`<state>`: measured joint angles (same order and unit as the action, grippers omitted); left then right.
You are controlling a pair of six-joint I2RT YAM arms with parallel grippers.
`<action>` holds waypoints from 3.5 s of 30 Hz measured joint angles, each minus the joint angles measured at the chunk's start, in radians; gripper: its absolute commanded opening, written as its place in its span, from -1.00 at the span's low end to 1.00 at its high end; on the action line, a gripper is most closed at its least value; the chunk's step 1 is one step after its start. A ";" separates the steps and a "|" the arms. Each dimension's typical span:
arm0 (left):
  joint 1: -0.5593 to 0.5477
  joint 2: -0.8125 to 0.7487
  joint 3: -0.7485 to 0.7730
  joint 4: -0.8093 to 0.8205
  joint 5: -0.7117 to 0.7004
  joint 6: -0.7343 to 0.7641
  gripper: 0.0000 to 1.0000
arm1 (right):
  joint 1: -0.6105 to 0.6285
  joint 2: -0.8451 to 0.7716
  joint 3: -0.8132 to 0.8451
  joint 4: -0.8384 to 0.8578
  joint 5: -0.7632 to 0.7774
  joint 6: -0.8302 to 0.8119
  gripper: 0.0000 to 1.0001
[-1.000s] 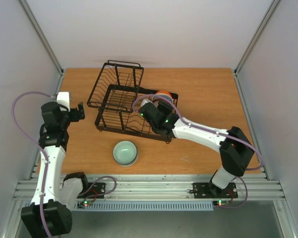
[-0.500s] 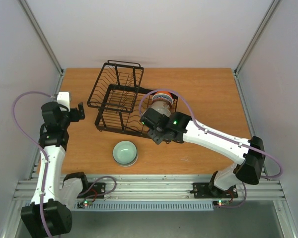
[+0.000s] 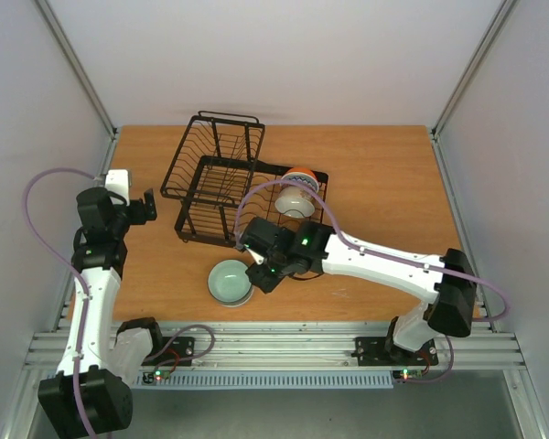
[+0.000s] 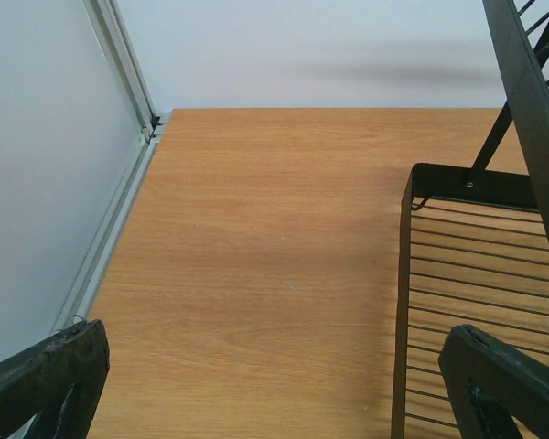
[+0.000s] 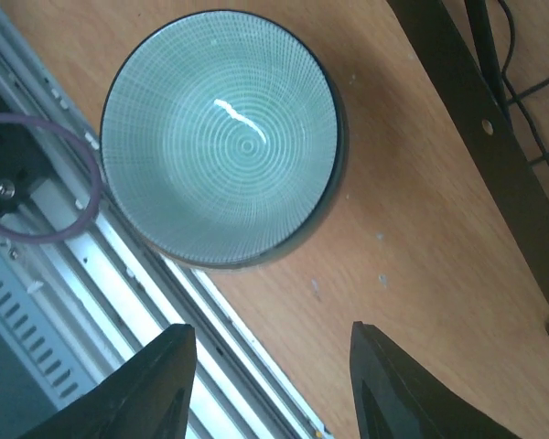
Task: Load the bowls into the dish rack
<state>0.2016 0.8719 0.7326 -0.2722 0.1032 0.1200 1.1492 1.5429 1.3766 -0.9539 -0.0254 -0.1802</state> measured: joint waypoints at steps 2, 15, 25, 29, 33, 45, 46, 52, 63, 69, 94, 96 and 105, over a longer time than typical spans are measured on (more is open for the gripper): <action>0.000 0.000 0.000 0.000 0.000 0.000 0.99 | 0.000 0.024 -0.002 0.026 -0.002 0.000 -0.07; 0.001 0.000 0.000 0.000 0.002 0.000 0.99 | 0.000 0.209 0.031 0.097 0.043 -0.027 -0.16; 0.002 0.000 0.000 0.000 0.002 0.000 0.99 | -0.001 0.238 0.048 0.129 0.075 -0.037 -0.30; 0.005 0.000 0.000 0.000 0.002 0.000 0.99 | -0.002 0.263 0.049 0.136 0.080 -0.038 -0.37; 0.006 0.000 0.000 0.000 0.002 0.000 0.99 | -0.005 0.274 0.058 0.136 0.082 -0.039 -0.41; 0.006 0.000 0.000 0.000 0.002 0.000 0.99 | -0.010 0.284 0.078 0.144 0.106 -0.040 -0.97; 0.006 0.000 0.000 0.000 0.002 0.000 0.99 | -0.011 0.284 0.085 0.151 0.103 -0.043 -0.97; 0.006 0.000 0.000 0.000 0.002 0.000 0.99 | -0.010 0.283 0.092 0.152 0.099 -0.046 -0.97; 0.006 0.000 0.000 0.000 0.002 0.000 0.99 | -0.008 0.188 0.090 0.124 0.156 -0.057 -0.97; 0.006 0.000 0.000 0.000 0.002 0.000 0.99 | -0.007 0.090 0.099 0.068 0.289 -0.091 -0.97; 0.006 0.000 0.000 0.000 0.005 0.000 0.99 | -0.170 0.111 -0.064 0.248 0.938 -0.443 -0.97; 0.006 0.000 0.000 0.000 0.006 0.000 0.99 | -0.170 0.111 -0.096 0.292 0.958 -0.481 -0.97; 0.006 0.009 0.000 0.001 0.006 0.000 0.99 | -0.170 0.109 -0.239 0.526 1.009 -0.672 -0.97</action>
<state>0.2081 0.8810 0.7326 -0.2714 0.1097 0.1200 0.9791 1.6524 1.1374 -0.4282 0.9836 -0.8520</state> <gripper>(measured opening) 0.994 0.022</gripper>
